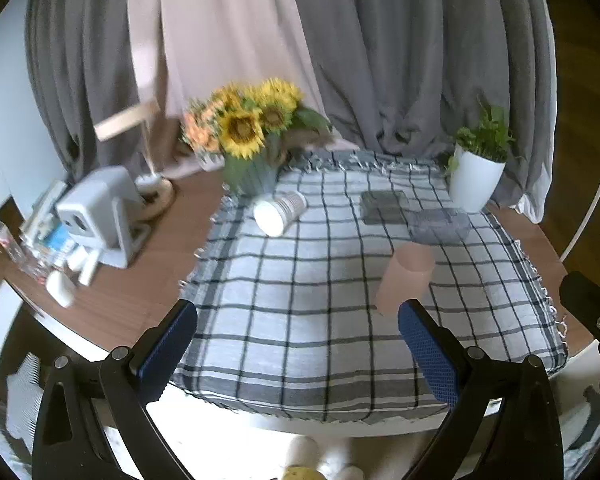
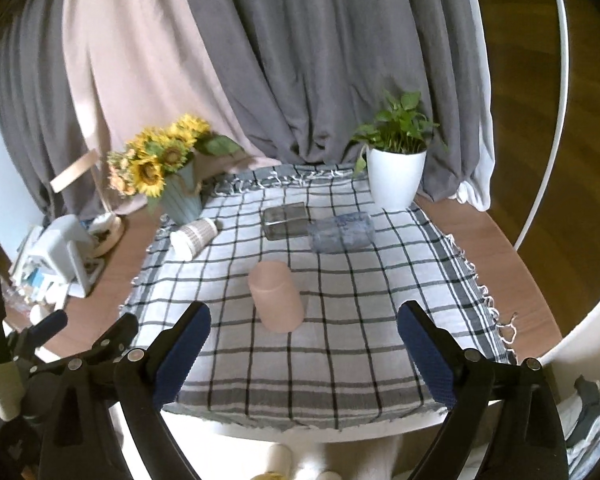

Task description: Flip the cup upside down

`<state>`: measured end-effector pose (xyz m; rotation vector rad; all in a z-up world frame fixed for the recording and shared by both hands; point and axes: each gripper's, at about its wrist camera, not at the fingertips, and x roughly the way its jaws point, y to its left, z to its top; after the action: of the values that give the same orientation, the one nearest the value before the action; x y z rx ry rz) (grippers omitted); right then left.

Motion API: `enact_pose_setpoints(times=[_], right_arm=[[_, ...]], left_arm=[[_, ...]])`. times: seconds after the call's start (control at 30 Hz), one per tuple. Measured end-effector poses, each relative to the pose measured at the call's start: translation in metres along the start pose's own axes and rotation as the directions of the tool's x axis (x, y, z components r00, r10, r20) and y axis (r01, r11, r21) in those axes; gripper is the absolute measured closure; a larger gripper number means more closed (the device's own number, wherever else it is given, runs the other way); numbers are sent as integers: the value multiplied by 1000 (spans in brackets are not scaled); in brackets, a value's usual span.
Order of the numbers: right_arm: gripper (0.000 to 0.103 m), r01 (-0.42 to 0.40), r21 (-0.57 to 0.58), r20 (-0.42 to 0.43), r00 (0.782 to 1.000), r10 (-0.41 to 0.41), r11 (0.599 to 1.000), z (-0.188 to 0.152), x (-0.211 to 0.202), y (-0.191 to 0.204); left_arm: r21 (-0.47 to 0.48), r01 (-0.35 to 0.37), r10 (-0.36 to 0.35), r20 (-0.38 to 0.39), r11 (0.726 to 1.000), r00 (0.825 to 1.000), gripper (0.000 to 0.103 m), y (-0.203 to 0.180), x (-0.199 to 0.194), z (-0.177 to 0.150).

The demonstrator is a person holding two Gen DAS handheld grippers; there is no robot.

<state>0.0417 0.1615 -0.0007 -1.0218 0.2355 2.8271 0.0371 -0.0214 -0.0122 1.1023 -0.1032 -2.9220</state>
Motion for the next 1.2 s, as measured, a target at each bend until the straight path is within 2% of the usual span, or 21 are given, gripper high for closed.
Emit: enact_pose_setpoints(times=[0.13, 0.43, 1.2], right_arm=[[9, -5, 5, 26, 1000, 5, 1000, -7, -18, 0], [8, -3, 13, 63, 998, 2, 1000, -12, -37, -4], [8, 11, 22, 71, 997, -13, 1000, -6, -35, -6]], left_arm=[[5, 0, 0, 32, 1000, 999, 1, -1, -18, -3], [4, 20, -20, 52, 1000, 998, 1, -2, -32, -3], [32, 27, -29, 63, 999, 998, 1, -10, -29, 4]])
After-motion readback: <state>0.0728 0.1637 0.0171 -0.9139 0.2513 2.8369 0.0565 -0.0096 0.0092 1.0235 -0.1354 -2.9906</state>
